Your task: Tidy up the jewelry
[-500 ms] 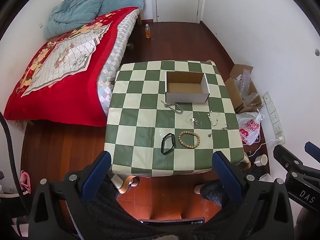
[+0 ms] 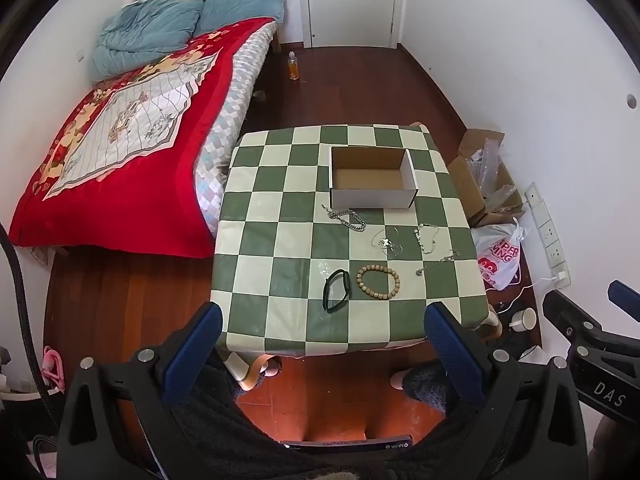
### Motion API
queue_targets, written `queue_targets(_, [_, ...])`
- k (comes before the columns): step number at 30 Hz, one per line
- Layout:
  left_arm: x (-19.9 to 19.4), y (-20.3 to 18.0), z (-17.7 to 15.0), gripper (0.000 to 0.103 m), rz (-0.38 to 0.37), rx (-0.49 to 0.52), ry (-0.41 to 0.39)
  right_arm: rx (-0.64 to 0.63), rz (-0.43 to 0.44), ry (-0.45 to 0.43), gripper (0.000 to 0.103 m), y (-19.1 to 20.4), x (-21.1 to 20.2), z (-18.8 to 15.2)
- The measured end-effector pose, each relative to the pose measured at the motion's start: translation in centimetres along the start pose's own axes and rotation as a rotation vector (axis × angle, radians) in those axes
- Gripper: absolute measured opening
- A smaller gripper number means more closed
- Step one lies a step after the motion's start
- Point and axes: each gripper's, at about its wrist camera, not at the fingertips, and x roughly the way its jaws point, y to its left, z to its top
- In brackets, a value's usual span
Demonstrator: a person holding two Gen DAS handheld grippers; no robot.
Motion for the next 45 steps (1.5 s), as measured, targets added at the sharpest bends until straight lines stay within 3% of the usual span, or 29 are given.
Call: queue_targets(45, [-0.40, 0.57, 0.64, 0.103, 0.002, -0.001, 0.000, -0.011, -0.003, 0.002, 0.103, 0.63, 0.26, 0.15])
